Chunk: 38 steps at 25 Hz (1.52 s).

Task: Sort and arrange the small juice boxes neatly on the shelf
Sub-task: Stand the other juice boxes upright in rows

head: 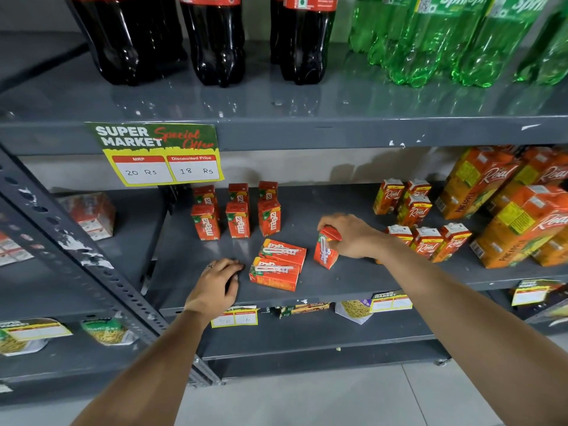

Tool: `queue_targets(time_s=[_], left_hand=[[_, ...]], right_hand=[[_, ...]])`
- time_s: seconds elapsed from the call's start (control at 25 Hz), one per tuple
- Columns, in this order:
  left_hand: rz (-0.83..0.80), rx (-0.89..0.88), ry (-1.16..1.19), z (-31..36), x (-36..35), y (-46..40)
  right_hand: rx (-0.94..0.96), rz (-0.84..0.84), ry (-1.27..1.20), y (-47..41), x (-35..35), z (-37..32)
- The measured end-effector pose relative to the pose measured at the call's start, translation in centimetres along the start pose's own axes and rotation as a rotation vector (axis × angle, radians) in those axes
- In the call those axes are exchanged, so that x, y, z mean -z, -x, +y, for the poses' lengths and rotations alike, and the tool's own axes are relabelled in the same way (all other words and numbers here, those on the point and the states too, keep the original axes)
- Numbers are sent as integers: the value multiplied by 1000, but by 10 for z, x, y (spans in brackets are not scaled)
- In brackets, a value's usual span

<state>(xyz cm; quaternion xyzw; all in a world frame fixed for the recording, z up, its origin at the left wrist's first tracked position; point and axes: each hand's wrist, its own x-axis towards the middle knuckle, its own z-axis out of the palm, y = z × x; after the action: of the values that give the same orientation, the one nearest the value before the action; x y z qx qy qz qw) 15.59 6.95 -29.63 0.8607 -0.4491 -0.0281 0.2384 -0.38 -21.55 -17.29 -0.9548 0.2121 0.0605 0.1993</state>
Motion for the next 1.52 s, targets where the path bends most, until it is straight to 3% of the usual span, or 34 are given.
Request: queue_targets(time_s=[0.16, 0.32, 0.64, 0.8, 0.92, 1.28, 1.52], left_hand=[[4, 1, 8, 1, 0, 0], [2, 1, 7, 2, 0, 1], [7, -2, 8, 2, 0, 0], [8, 1, 7, 1, -1, 1], [7, 1, 8, 1, -1, 0], [90, 128, -33, 0, -1, -3], [67, 153, -148, -7, -1, -3]], right_hand=[[42, -171, 82, 7, 11, -3], [99, -150, 109, 5, 18, -5], [6, -58, 128, 3, 11, -16], [35, -224, 243, 5, 17, -16], [76, -183, 241, 3, 20, -12], [-87, -158, 251, 6, 21, -19], [-109, -353, 282, 4, 37, -26]])
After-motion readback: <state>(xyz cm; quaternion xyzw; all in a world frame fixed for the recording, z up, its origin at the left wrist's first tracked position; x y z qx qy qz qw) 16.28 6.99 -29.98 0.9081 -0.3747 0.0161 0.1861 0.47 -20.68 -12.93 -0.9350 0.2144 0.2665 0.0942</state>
